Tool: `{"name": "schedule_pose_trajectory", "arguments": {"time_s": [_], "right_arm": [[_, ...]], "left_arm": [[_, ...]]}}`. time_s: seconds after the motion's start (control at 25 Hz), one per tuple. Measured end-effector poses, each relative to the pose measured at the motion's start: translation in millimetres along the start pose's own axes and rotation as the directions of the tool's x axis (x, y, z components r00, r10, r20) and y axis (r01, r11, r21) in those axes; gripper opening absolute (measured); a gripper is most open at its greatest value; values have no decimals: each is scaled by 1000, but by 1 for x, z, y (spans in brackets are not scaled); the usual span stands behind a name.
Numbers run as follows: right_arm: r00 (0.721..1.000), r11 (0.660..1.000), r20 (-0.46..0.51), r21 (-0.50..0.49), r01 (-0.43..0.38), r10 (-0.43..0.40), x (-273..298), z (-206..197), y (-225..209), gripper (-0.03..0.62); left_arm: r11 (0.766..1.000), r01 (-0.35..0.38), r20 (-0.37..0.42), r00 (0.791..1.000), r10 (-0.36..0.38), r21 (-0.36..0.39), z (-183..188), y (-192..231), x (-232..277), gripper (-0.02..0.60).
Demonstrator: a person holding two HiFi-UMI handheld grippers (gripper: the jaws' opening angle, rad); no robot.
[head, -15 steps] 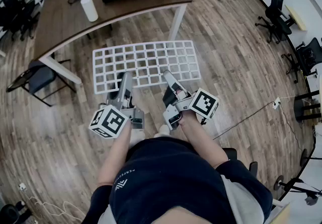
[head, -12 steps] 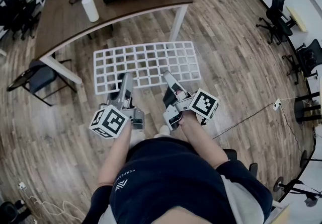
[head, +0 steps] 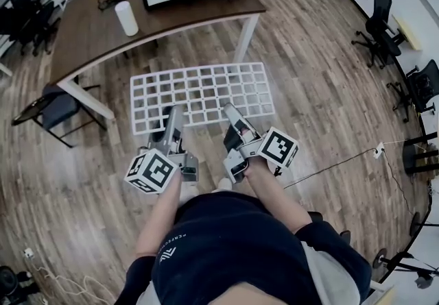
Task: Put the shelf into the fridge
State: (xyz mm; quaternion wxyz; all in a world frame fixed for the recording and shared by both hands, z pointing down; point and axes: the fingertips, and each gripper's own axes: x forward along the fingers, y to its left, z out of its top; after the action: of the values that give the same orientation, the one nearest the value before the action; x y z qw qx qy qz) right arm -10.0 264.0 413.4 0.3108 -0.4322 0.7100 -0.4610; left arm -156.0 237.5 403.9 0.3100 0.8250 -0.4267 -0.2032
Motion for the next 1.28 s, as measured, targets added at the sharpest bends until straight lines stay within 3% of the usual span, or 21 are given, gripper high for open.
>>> {"name": "schedule_pose_trajectory", "arguments": {"time_s": [0.32, 0.96, 1.28], "right_arm": [[999, 999, -16, -20, 42, -42, 1, 20, -15, 78], [996, 997, -58, -53, 59, -62, -2, 66, -48, 81], [995, 998, -78, -38, 54, -57, 17, 71, -56, 84]], "left_arm": [[1000, -15, 2, 1000, 15, 25, -9, -3, 21, 137], [998, -56, 7, 998, 56, -14, -45, -12, 63, 138], [996, -87, 8, 996, 87, 13, -39, -4, 76, 140]]}}
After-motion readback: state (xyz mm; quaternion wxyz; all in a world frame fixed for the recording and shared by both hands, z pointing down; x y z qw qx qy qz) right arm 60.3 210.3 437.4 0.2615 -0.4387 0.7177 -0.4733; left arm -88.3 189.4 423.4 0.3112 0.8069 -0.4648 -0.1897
